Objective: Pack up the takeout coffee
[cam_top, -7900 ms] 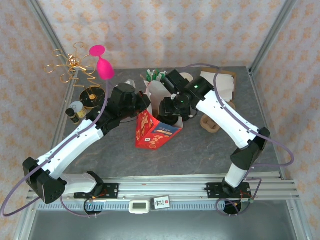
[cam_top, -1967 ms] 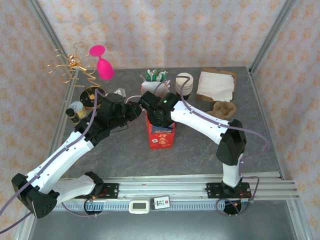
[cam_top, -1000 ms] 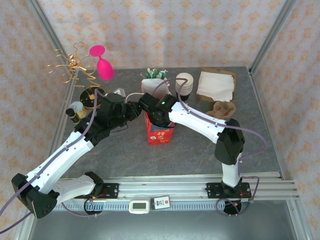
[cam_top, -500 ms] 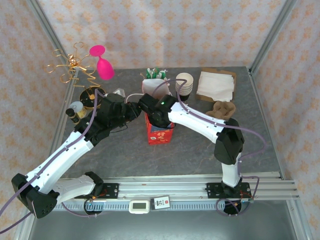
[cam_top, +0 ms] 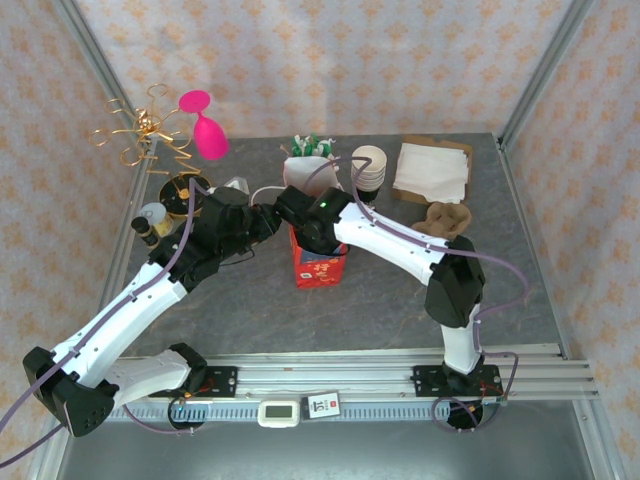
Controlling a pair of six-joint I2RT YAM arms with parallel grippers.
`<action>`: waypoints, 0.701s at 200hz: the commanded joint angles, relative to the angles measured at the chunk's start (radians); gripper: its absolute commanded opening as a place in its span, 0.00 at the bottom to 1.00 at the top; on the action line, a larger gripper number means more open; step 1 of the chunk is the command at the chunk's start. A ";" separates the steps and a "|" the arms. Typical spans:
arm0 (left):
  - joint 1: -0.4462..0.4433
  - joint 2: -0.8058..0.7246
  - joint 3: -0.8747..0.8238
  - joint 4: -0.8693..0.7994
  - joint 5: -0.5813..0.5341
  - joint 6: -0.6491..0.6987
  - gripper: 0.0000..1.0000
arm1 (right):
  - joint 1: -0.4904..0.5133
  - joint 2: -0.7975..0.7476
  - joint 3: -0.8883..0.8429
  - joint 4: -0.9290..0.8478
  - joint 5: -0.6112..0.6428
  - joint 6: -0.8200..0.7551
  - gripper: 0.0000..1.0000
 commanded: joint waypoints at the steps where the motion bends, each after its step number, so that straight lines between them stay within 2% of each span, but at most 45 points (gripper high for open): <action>1: -0.005 -0.020 0.037 -0.012 -0.016 0.011 0.25 | -0.013 0.095 -0.027 0.001 0.045 -0.014 0.49; 140: -0.005 -0.016 0.040 -0.014 -0.020 0.012 0.26 | -0.015 0.113 0.087 -0.079 0.030 -0.035 0.50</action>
